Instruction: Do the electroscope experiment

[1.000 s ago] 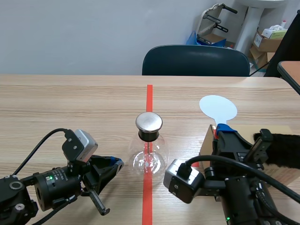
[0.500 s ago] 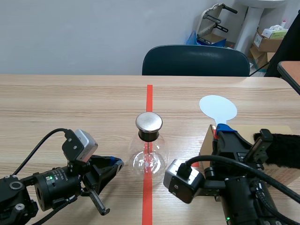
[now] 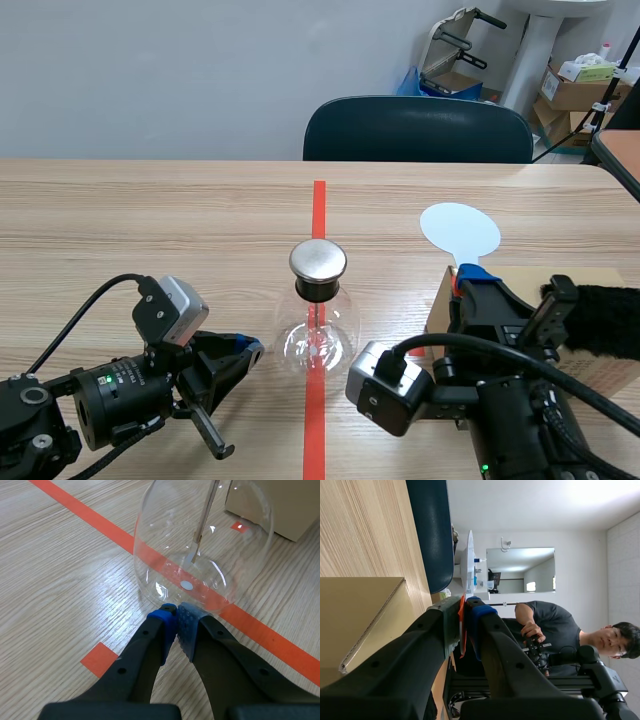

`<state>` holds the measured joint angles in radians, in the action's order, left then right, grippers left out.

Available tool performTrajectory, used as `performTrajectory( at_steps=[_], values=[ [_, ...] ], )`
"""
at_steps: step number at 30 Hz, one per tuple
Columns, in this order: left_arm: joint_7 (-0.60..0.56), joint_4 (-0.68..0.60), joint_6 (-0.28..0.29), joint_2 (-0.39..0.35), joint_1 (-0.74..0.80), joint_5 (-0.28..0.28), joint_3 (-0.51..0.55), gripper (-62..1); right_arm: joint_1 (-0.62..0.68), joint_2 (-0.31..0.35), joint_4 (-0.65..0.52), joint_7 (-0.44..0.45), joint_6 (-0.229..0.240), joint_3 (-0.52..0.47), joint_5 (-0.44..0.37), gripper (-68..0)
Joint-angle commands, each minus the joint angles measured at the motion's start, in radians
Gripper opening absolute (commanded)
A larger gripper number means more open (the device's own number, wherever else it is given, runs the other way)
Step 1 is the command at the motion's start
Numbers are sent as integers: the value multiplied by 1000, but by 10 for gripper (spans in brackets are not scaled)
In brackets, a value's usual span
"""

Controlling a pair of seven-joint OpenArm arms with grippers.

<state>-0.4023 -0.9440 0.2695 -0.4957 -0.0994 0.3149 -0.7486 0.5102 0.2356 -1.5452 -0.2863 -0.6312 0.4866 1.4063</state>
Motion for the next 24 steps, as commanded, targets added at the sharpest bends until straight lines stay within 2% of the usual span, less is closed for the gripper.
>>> performTrajectory(
  at_steps=[1, 20, 24],
  values=[
    [-20, -16, 6, 8, 0, 10, 3, -569, -14, 3, -11, 1, -11, -3, 4, -662],
    [-18, -16, 6, 7, 0, 10, 3, -568, -14, 3, -11, 1, -13, -3, 4, -660],
    [-2, -16, 6, 1, 0, 9, 3, -566, -14, 5, -11, 23, -60, -3, -6, -660]
  ],
)
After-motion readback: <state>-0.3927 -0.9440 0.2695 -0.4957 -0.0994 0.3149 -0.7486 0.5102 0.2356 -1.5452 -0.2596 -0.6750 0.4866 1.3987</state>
